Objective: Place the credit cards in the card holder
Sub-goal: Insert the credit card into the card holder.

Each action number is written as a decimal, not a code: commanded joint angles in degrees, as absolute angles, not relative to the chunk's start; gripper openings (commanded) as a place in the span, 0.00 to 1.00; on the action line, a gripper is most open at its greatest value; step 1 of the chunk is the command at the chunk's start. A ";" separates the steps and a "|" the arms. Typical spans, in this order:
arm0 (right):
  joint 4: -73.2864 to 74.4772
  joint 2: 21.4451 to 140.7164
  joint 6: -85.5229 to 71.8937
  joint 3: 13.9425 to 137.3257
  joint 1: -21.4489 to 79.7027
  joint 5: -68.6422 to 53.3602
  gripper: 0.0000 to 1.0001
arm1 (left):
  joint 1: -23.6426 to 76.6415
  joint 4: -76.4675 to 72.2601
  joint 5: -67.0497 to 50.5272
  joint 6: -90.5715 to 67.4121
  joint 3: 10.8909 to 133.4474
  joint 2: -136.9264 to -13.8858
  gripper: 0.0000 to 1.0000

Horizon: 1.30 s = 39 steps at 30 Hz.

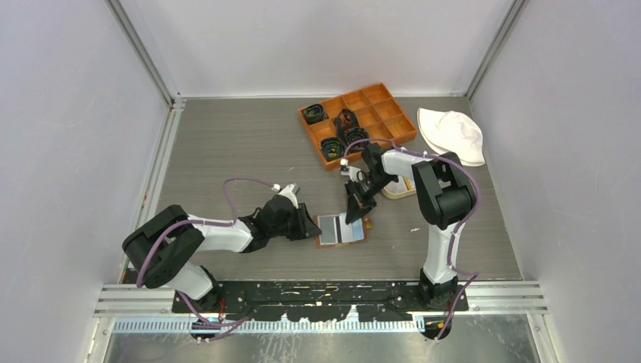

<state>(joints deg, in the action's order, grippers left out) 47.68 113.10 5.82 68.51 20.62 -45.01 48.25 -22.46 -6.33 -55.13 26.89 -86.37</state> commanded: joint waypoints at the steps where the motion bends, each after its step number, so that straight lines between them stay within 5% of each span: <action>1: 45.55 114.34 5.02 69.51 21.85 -42.75 0.01 | 48.43 -23.56 -8.04 -54.81 28.30 -87.28 0.30; 39: 40.86 114.40 0.51 67.81 19.75 -47.19 0.01 | 48.52 -23.99 -8.94 -55.20 28.56 -88.15 0.30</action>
<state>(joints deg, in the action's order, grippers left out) 45.01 114.06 1.06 67.99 19.75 -48.21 48.18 -23.46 -6.98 -55.20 27.22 -87.31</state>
